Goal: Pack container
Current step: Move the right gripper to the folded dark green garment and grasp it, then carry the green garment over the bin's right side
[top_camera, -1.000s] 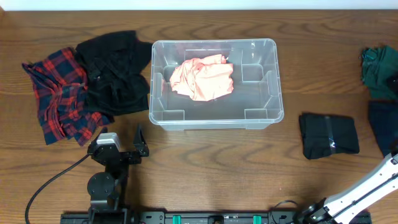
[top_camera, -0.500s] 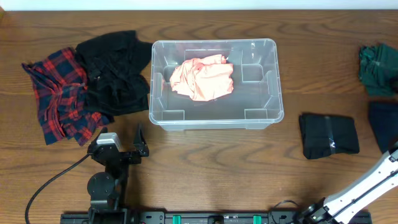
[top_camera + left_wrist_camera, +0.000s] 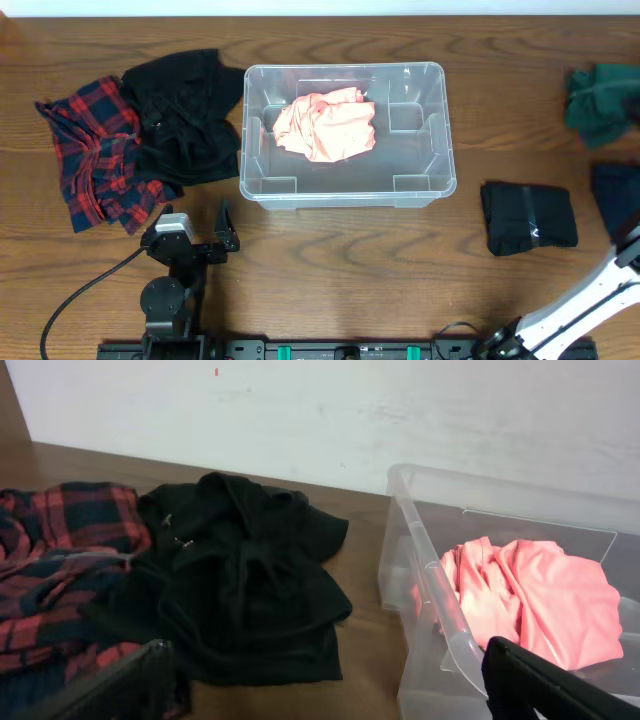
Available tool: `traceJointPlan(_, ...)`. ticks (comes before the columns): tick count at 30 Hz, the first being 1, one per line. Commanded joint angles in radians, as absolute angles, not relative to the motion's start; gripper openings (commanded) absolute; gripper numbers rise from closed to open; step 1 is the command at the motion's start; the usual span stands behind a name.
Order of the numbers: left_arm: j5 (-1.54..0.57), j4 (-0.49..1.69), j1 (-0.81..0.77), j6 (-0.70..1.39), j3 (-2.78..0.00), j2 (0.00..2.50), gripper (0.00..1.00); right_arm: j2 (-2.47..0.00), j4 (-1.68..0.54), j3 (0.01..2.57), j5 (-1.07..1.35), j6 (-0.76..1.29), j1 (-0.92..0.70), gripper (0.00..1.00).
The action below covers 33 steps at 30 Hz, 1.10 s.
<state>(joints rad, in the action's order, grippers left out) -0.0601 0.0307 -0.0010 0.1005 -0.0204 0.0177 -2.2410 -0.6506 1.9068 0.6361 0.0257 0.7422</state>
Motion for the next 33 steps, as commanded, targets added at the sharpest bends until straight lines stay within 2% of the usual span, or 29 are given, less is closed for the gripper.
traceJointPlan(1, -0.060, 0.066, 0.004, 0.091, -0.004, 0.018, 0.98, -2.014, -0.695, 1.919, 0.715, 0.048, 0.677, 0.01)
traceJointPlan(11, -0.060, 0.066, 0.004, 0.091, -0.004, 0.018, 0.98, -1.700, -0.794, 1.919, 0.775, 0.018, 0.422, 0.01)
traceJointPlan(17, -0.060, 0.066, 0.004, 0.091, -0.004, 0.018, 0.98, -1.641, -0.892, 1.919, 0.811, -0.319, 0.182, 0.01)
traceJointPlan(22, -0.060, 0.066, 0.004, 0.091, -0.004, 0.018, 0.98, -1.676, -0.962, 1.918, 0.748, -0.482, 0.028, 0.01)
traceJointPlan(28, -0.060, 0.066, 0.004, 0.091, -0.004, 0.018, 0.98, -1.752, -1.054, 1.917, 0.704, -0.735, -0.090, 0.01)
traceJointPlan(33, -0.060, 0.066, 0.004, 0.091, -0.004, 0.018, 0.98, -1.832, -1.138, 1.917, 0.628, -0.875, -0.115, 0.01)
